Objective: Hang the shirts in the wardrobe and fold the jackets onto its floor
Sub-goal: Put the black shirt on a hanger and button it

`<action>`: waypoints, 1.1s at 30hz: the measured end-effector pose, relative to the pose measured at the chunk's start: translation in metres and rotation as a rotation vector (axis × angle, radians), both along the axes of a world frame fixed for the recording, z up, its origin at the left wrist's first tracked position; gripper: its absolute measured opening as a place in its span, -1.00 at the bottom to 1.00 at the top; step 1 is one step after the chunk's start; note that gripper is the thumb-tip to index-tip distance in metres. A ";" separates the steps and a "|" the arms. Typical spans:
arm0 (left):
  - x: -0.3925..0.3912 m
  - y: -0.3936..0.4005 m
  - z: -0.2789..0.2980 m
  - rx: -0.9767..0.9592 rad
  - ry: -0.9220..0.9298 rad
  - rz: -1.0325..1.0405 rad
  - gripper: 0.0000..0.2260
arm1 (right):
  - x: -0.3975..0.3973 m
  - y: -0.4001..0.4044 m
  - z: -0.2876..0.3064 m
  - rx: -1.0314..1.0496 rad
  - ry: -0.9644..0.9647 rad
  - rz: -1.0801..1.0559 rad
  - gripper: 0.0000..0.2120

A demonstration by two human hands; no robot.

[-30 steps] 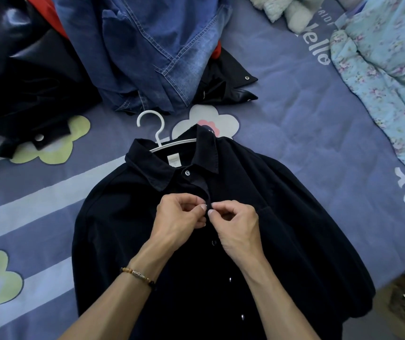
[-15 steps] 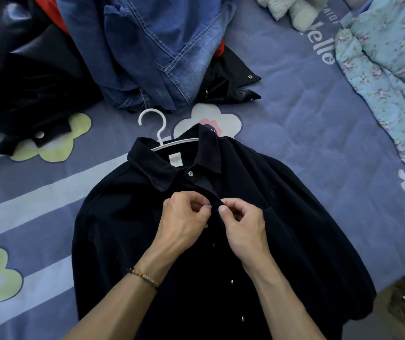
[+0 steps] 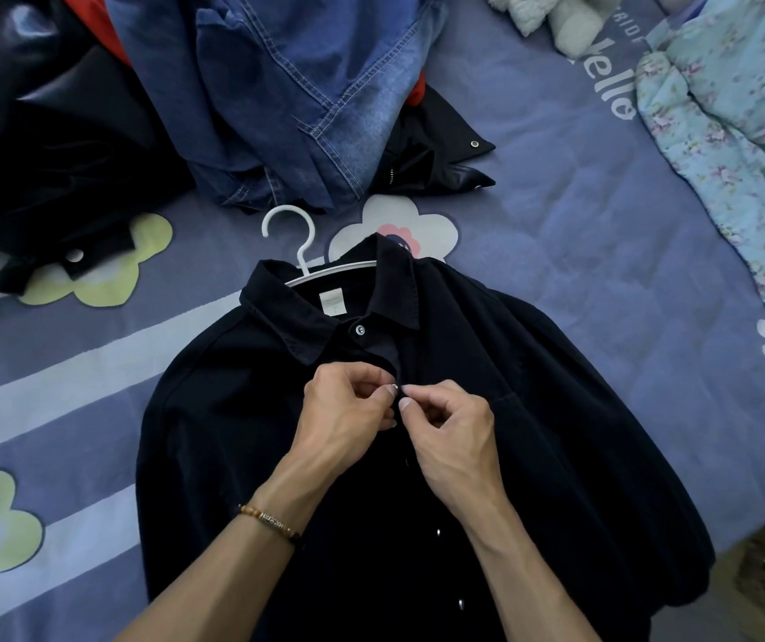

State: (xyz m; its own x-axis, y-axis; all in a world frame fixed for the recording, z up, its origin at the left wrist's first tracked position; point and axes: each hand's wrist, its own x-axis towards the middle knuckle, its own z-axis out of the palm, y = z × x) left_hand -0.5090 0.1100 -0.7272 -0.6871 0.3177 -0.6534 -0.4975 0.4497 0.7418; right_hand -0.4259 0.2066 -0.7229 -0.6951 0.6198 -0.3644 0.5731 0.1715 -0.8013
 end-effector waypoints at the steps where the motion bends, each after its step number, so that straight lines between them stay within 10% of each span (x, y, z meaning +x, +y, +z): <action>1: 0.000 -0.001 -0.001 0.000 0.006 -0.009 -0.88 | 0.000 0.000 0.000 -0.027 -0.003 -0.002 -0.89; 6: -0.004 -0.005 -0.001 0.057 0.000 -0.074 -0.83 | -0.006 0.005 0.005 -0.303 -0.027 -0.138 -0.85; 17: 0.001 -0.004 -0.009 0.012 0.014 0.040 -0.88 | -0.010 -0.002 -0.001 -0.163 -0.049 -0.047 -0.89; 24: -0.004 -0.003 -0.014 0.027 0.100 -0.125 -0.83 | -0.012 0.017 -0.002 -0.724 -0.076 -0.327 -0.91; 29: -0.003 0.001 -0.019 0.014 0.115 -0.103 -0.84 | 0.022 0.001 -0.008 0.046 -0.224 0.117 -0.63; 33: 0.012 -0.005 -0.019 0.069 0.060 -0.013 -0.82 | 0.038 0.000 -0.014 0.162 -0.192 0.051 -0.91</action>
